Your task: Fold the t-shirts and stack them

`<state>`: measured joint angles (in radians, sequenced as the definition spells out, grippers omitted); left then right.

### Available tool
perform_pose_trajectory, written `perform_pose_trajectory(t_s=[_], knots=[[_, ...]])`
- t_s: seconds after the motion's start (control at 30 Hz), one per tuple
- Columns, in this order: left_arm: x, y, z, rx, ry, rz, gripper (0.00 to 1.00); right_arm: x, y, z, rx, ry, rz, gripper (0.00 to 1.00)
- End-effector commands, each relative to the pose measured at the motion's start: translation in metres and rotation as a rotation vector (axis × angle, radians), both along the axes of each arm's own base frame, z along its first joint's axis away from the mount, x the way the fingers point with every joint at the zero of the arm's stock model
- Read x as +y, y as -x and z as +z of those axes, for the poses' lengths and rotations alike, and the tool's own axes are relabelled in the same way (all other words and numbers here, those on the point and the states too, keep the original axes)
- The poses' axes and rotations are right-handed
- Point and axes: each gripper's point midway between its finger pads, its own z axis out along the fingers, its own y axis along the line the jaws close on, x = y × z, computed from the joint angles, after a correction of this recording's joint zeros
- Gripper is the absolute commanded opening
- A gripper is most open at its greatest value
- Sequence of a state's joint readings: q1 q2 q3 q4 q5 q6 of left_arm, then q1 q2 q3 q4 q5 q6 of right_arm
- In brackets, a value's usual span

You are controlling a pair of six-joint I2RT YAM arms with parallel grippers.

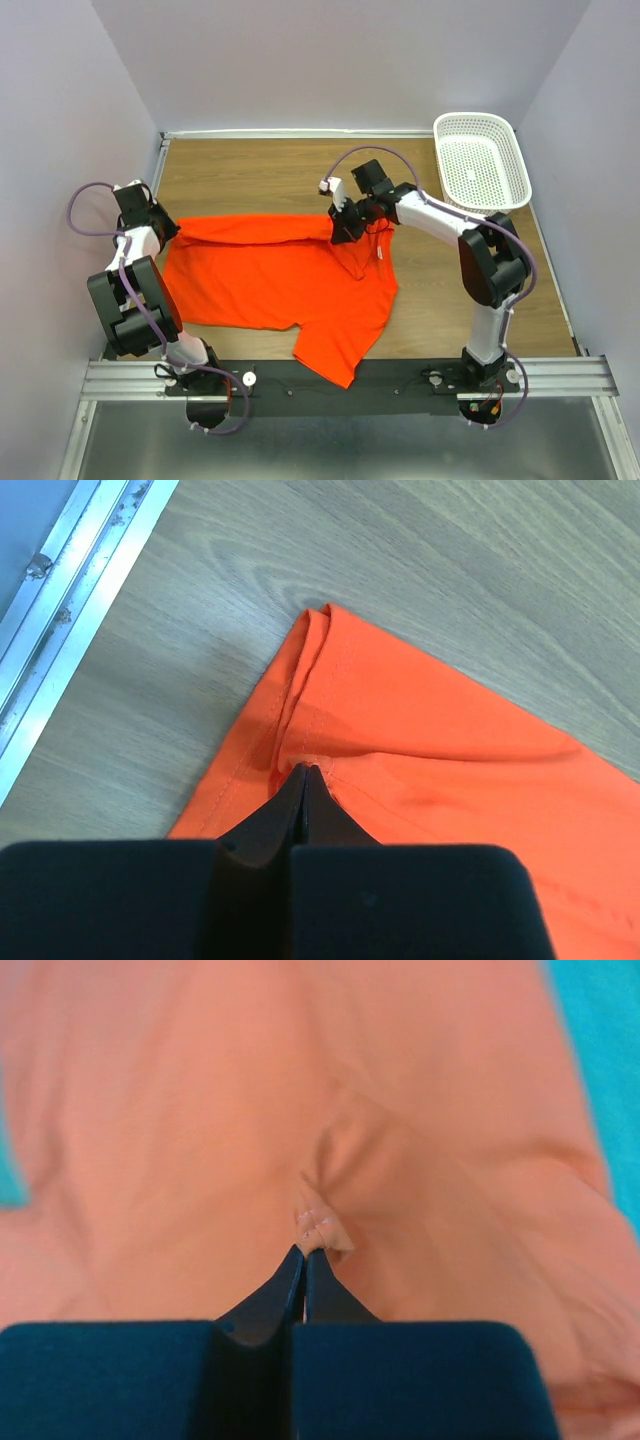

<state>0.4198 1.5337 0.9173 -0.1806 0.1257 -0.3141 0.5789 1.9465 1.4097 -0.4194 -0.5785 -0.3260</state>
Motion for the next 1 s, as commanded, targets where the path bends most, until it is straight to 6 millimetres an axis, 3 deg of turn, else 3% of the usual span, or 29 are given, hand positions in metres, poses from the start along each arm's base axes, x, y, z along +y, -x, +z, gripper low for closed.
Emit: perform_pose_trajectory(t_s=[0.0, 0.03, 0.07, 0.17, 0.2, 0.27, 0.37, 0.4, 0.43, 0.47, 0.5, 0.57, 0.6, 0.77, 0.8, 0.87, 0.97], knots=[[-0.001, -0.001, 0.006, -0.029, -0.005, -0.02, 0.0, 0.007, 0.076, 0.015, 0.111, -0.055, 0.271, 0.09], [-0.001, -0.002, 0.007, -0.03, -0.006, -0.02, 0.0, 0.011, 0.093, 0.012, 0.088, -0.035, 0.37, 0.16], [-0.001, -0.002, 0.007, -0.032, -0.007, -0.021, 0.0, 0.004, 0.11, 0.006, 0.129, 0.003, 0.403, 0.33], [-0.001, -0.002, 0.007, -0.031, -0.005, -0.022, 0.0, -0.006, 0.122, -0.004, 0.119, 0.056, 0.437, 0.65], [-0.001, -0.002, 0.007, -0.031, -0.006, -0.023, 0.0, -0.009, 0.12, -0.004, 0.101, 0.071, 0.43, 0.77], [-0.001, -0.002, 0.007, -0.032, -0.006, -0.022, 0.0, -0.014, 0.102, -0.004, 0.04, 0.117, 0.379, 0.86], [-0.003, -0.002, 0.007, -0.033, -0.006, -0.027, 0.0, -0.028, 0.048, 0.017, 0.001, 0.109, 0.115, 1.0], [-0.002, -0.002, 0.008, -0.036, -0.006, -0.027, 0.0, -0.029, 0.019, 0.03, -0.066, 0.072, 0.016, 1.0], [-0.003, -0.002, 0.008, -0.037, -0.003, -0.029, 0.0, -0.053, -0.009, 0.042, -0.083, 0.058, -0.128, 1.0], [-0.003, -0.002, 0.008, -0.037, -0.003, -0.03, 0.0, -0.061, -0.033, 0.057, -0.142, 0.008, -0.208, 1.0], [-0.003, -0.003, 0.01, -0.043, -0.005, -0.03, 0.0, -0.086, -0.05, 0.064, -0.115, -0.03, -0.323, 1.0], [-0.004, -0.004, 0.012, -0.05, -0.004, -0.035, 0.0, -0.102, -0.063, 0.067, -0.076, -0.092, -0.383, 1.0], [-0.005, -0.004, 0.012, -0.049, -0.001, -0.036, 0.0, -0.115, -0.071, 0.057, 0.002, -0.121, -0.439, 0.94], [-0.008, -0.005, 0.012, -0.055, 0.004, -0.045, 0.0, -0.134, -0.093, 0.022, 0.09, -0.083, -0.602, 0.69], [-0.008, -0.005, 0.012, -0.055, 0.003, -0.046, 0.0, -0.135, -0.097, 0.021, 0.079, -0.077, -0.612, 0.62], [-0.008, -0.006, 0.013, -0.057, 0.004, -0.049, 0.0, -0.14, -0.109, 0.023, 0.016, -0.033, -0.659, 0.58], [-0.009, -0.006, 0.013, -0.058, 0.008, -0.051, 0.0, -0.141, -0.119, 0.029, -0.016, -0.021, -0.693, 0.57]])
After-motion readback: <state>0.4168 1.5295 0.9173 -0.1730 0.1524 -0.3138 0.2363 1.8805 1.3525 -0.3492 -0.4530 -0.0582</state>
